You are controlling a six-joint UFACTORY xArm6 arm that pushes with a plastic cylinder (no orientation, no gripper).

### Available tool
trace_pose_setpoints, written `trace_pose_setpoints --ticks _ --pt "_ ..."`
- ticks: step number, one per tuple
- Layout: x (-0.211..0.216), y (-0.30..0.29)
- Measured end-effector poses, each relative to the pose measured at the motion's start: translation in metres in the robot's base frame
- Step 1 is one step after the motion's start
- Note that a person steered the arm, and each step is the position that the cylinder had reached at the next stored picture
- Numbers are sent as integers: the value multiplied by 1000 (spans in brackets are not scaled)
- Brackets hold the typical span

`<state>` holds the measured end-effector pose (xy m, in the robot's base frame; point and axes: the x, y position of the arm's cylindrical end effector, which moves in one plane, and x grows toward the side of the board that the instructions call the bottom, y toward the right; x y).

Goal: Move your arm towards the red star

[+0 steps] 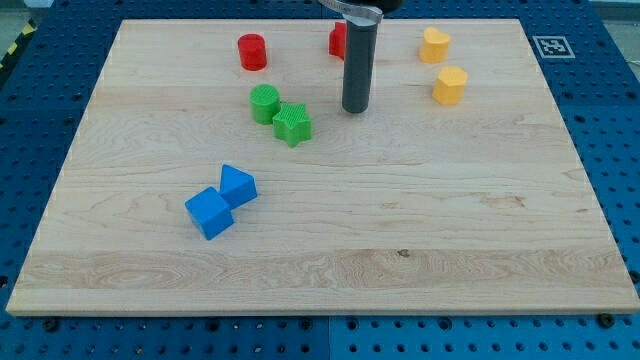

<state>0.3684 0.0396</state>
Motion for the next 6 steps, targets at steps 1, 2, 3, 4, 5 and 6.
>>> trace_pose_setpoints --ticks 1,2,3,4,5,6 --pt "-2 0" --pt "-4 0" --pt "-6 0" --pt "-7 0" --pt "-11 0" --pt "-15 0"
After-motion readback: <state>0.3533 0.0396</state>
